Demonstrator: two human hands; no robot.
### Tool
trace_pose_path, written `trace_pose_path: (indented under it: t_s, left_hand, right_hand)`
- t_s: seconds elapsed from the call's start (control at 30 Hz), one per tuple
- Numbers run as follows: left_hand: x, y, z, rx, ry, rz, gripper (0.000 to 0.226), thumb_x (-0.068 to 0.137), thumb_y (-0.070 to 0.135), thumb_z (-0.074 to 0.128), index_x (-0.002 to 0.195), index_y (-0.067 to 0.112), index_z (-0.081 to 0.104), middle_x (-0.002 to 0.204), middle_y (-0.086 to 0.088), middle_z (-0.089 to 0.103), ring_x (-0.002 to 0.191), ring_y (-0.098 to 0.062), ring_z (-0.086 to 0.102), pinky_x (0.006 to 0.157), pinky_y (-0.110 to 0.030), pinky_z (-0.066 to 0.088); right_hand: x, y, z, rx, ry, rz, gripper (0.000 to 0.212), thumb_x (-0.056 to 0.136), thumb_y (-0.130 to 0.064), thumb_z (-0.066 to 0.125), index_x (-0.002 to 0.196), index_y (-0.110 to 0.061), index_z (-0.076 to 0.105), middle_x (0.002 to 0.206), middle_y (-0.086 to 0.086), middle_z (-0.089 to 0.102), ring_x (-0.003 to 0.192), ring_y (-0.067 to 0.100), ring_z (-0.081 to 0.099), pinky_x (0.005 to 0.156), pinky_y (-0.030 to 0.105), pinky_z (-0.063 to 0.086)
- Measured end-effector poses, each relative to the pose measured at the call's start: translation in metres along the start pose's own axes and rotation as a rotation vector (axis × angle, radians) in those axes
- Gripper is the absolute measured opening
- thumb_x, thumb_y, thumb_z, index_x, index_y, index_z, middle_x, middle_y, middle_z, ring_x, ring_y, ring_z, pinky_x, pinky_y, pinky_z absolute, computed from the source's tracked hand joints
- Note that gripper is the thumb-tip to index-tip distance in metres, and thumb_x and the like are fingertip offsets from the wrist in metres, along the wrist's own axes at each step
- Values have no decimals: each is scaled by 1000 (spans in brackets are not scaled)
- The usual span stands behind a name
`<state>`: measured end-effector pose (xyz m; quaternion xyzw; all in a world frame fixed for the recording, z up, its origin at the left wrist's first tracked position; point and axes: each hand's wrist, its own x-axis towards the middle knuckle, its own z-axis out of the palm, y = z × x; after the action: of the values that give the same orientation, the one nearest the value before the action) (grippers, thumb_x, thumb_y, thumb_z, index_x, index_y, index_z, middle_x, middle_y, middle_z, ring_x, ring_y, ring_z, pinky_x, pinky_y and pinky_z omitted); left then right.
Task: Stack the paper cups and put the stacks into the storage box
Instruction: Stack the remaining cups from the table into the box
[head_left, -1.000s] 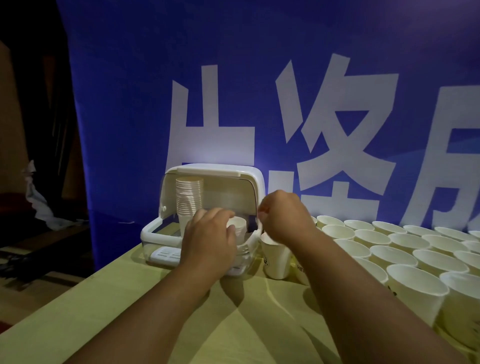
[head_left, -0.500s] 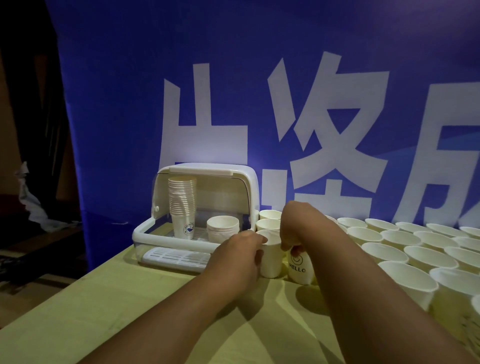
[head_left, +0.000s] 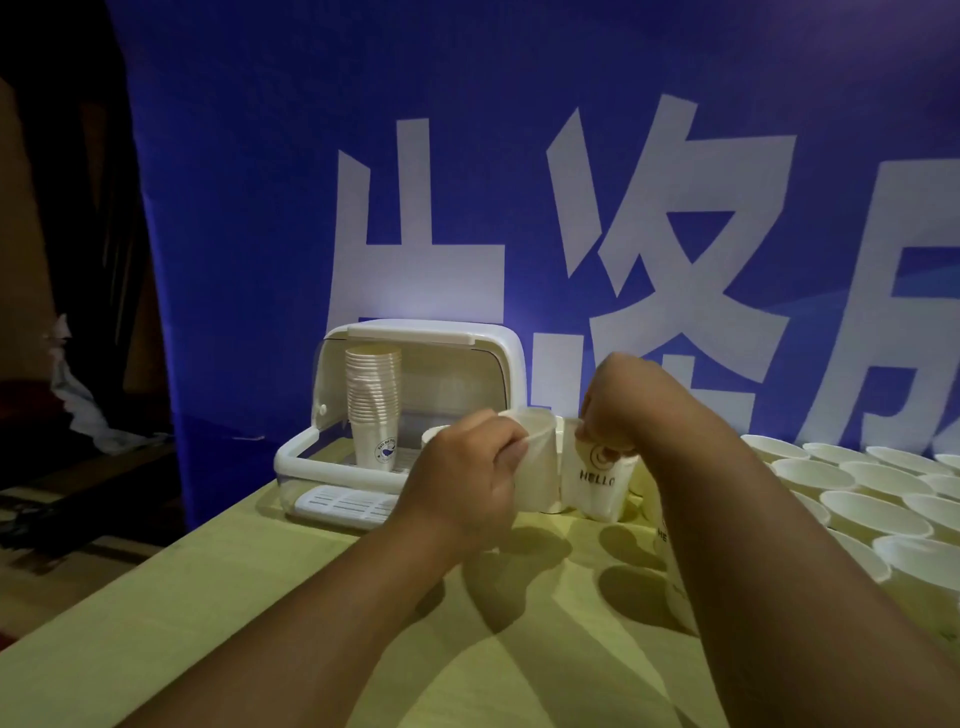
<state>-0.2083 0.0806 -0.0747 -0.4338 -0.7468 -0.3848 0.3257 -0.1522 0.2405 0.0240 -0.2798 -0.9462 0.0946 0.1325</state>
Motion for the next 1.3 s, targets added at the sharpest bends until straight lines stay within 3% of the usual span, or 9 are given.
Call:
trace_pose_path:
  t_s: [0.17,0.27,0.4,0.6,0.8,1.03,1.13,1.3]
  left_hand:
    - [8,-2,-22,54,355,104,20,102,19,56,93,6,69,84,-2,61,72,-19,55,59,-30,46]
    - [9,-14,-30,62,430,46,16,104,14,57,99,4,68,91,-5,63,79,-21,60,60,-29,51]
    - [5,-35,-30,129,343,-81,17,104,18,55,101,9,68,96,-2,63,84,-15,56,64,-15,39]
    - [1,-52,-19,222,193,-176,13,104,23,54,99,18,65,103,3,60,90,-18,58,69,-33,55]
    - [6,-59,-17,239,101,-254,9,105,26,51,101,24,59,114,14,43,96,-13,51,74,-26,46]
    - [3,-65,-12,208,-172,-361,6,104,31,54,104,32,60,115,13,49,96,-9,50,79,-20,41]
    - [2,-62,-11,181,-184,-386,13,100,40,61,109,30,60,114,12,50,97,-9,51,82,-24,42]
    - [4,-58,-14,79,-66,-399,26,93,34,72,84,33,48,89,14,56,81,-8,57,65,-22,44]
  right_hand:
    - [-1,-10,-6,167,279,-151,18,86,-17,72,103,-14,69,92,5,65,80,20,63,75,35,58]
    - [-6,-20,0,314,393,-245,11,89,-24,70,98,-17,72,92,4,66,81,21,62,70,33,55]
    - [-11,-33,14,495,425,-326,14,91,-27,69,101,-19,73,93,1,68,83,19,61,70,31,50]
    - [-11,-39,29,541,521,-362,18,94,-24,65,108,-16,74,96,4,69,81,19,61,71,29,50]
    - [-10,-42,36,568,565,-372,21,95,-25,64,113,-19,72,106,3,68,85,15,56,75,26,47]
    - [-11,-46,40,582,609,-451,16,95,-21,64,107,-17,73,102,3,67,84,13,51,65,17,36]
    - [-10,-49,48,547,543,-456,14,94,-18,64,106,-18,73,100,2,66,82,13,50,65,17,37]
    - [-11,-54,62,494,454,-493,13,91,-11,67,99,-18,74,95,1,64,82,16,55,66,23,43]
